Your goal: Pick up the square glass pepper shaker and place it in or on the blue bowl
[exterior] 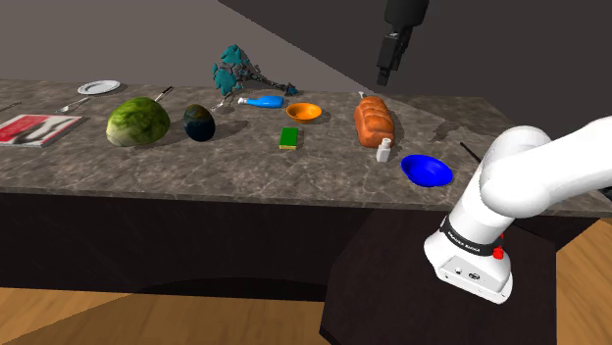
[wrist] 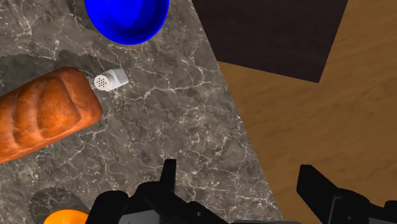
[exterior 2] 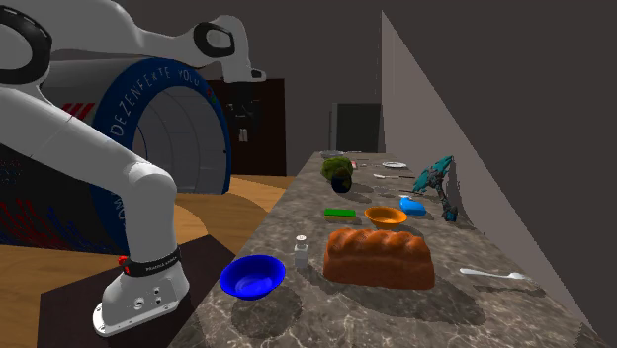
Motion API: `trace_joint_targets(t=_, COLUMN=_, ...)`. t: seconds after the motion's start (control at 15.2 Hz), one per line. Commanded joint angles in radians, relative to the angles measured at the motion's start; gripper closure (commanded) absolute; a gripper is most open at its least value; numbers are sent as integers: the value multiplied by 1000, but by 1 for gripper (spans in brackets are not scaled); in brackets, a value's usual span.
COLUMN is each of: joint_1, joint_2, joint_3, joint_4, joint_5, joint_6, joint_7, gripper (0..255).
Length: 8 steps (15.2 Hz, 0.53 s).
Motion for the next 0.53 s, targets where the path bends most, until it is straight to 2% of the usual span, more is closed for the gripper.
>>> trace_joint_targets(t=0.0, joint_1=0, joint_2=0, joint_3=0, joint_4=0, joint_5=0, joint_6=0, joint_7=0, gripper=0)
trace_joint_targets(t=0.46, joint_1=-41, joint_2=60, joint_3=-116, joint_4=-128, joint_5=-67, joint_6=146, joint_7=-111, gripper=0)
